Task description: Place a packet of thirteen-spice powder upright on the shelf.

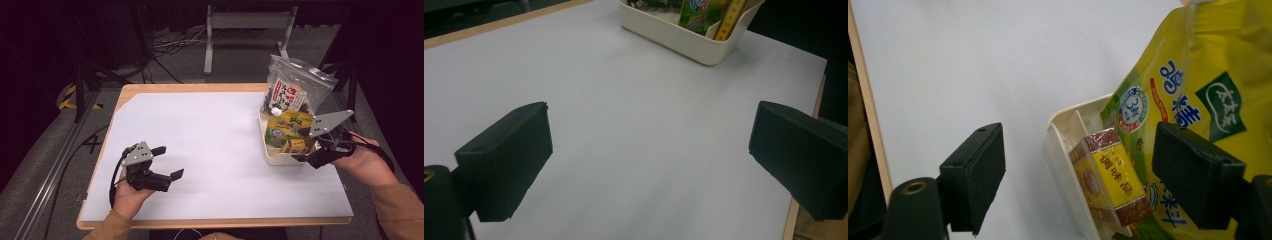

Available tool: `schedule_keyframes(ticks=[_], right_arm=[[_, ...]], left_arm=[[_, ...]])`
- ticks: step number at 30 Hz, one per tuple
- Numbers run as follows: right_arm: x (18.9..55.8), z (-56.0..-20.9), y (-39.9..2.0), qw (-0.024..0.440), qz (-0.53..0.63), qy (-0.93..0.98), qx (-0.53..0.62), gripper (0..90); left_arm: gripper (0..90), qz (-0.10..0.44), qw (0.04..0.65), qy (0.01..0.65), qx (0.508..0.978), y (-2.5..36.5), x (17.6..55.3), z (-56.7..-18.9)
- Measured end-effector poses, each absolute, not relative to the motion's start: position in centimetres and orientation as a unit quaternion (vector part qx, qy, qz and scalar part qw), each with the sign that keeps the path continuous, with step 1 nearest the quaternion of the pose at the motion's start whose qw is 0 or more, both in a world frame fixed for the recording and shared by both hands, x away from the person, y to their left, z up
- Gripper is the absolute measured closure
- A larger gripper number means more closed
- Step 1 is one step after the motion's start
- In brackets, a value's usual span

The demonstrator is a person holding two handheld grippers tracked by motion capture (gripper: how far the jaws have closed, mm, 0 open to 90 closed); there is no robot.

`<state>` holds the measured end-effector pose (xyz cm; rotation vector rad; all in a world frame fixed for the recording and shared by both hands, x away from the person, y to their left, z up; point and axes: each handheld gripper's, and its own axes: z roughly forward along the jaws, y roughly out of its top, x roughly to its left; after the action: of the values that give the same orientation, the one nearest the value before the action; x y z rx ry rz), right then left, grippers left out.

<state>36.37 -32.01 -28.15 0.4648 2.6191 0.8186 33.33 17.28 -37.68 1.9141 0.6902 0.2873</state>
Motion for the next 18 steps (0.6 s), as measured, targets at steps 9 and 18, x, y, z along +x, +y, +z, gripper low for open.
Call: schedule_keyframes(ticks=[9, 18], right_arm=[[34.0, -29.5, -34.7, 0.195, 0.338, 0.893, 0.225, 16.1], [32.7, -31.5, -36.5, 0.216, 0.362, 0.866, 0.271, 11.1]], left_arm=[[3.7, 0.120, 0.511, 0.301, 0.796, 19.1, 32.6, -38.1], [3.5, 0.119, 0.516, 0.318, 0.786, 20.7, 32.2, -38.7]])
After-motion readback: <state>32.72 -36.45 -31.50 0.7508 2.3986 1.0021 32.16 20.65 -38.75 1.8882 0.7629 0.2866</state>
